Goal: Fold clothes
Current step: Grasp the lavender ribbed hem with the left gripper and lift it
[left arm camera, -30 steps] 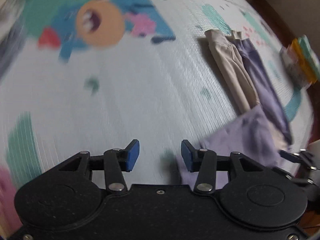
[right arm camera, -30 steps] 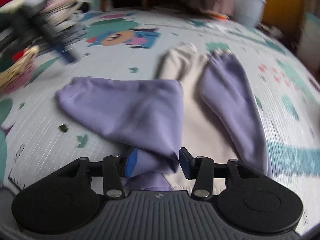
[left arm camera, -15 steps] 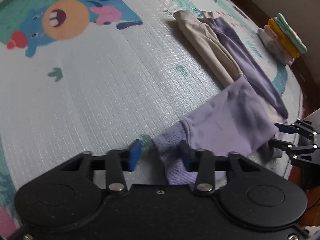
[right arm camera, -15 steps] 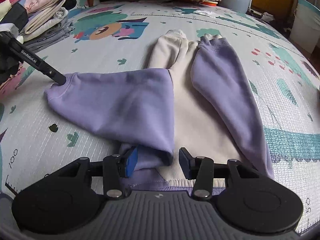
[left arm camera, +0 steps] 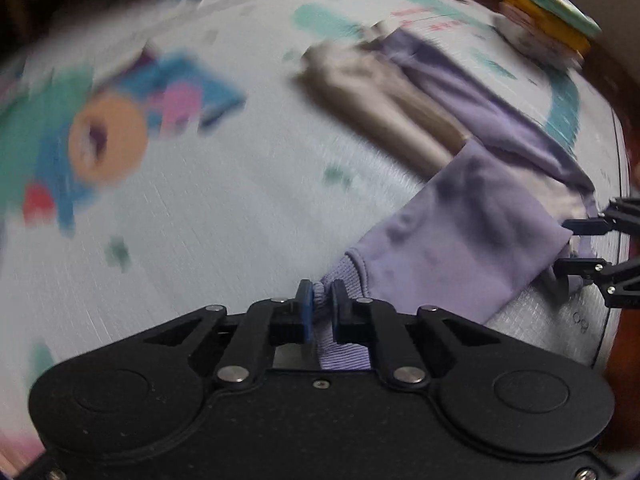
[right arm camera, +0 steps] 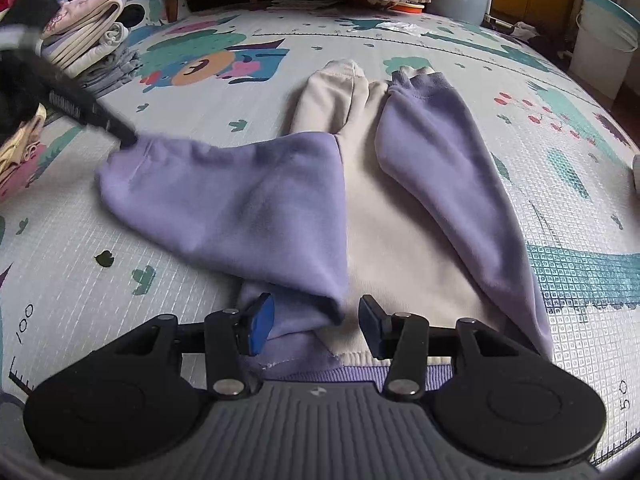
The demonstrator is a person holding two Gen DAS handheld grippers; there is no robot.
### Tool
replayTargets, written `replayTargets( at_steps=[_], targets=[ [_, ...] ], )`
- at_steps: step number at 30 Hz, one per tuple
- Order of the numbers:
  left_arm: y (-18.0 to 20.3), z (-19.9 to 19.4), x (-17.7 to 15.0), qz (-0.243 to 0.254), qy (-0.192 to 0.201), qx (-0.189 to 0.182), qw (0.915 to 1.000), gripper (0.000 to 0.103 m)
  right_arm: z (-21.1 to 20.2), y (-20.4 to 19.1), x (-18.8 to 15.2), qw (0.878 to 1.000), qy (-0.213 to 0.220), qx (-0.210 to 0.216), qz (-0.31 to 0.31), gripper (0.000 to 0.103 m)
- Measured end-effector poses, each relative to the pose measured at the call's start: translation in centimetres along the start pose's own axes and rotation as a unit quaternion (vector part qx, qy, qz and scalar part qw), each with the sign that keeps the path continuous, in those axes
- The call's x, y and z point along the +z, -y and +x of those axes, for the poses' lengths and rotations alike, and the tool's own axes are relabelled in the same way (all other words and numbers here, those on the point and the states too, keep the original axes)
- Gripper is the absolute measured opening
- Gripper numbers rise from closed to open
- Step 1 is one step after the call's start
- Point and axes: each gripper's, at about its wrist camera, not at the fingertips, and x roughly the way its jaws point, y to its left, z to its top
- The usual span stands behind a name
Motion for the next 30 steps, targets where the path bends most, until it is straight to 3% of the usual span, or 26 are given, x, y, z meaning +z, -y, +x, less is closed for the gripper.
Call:
replayTargets(
  at_steps=[5, 12, 16, 22, 25, 30],
  targets=[
    [1.9, -1.8, 4.8, 0.086, 0.047, 0.022, 0.9950, 0.007, -0.4, -0.5, -0.2, 1.000, 0.009, -0.006, -0.017, 0.049],
    [4.6, -2.3, 10.3, 0.174, 0.100, 0.043, 0.9787, 0.007, -0.9, -1.6, 0.3, 0.998, 0.037, -0.013, -0.047, 0.054],
    [6.3, -0.6, 12.3, 0.242, 0.105, 0.068, 0.9621, 0.007, -0.8, -1.7, 0.5, 0.996, 0.049, -0.018, -0.070, 0.051],
    [8.3, 1.7, 14.9, 0.308, 0.104, 0.075, 0.9426, 0.007, -0.9, -2.3, 1.0, 0.990, 0.080, -0.013, -0.117, 0.051],
    [8.7, 3.1, 16.2, 0.326, 0.094, 0.074, 0.9378, 0.007, -0.7, -2.5, 1.1, 0.988, 0.080, -0.004, -0.130, 0.051],
    [8.9, 5.2, 17.8, 0.328, 0.077, 0.068, 0.9392, 0.007, -0.8, -2.9, 1.0, 0.981, 0.101, 0.017, -0.162, 0.051]
  ],
)
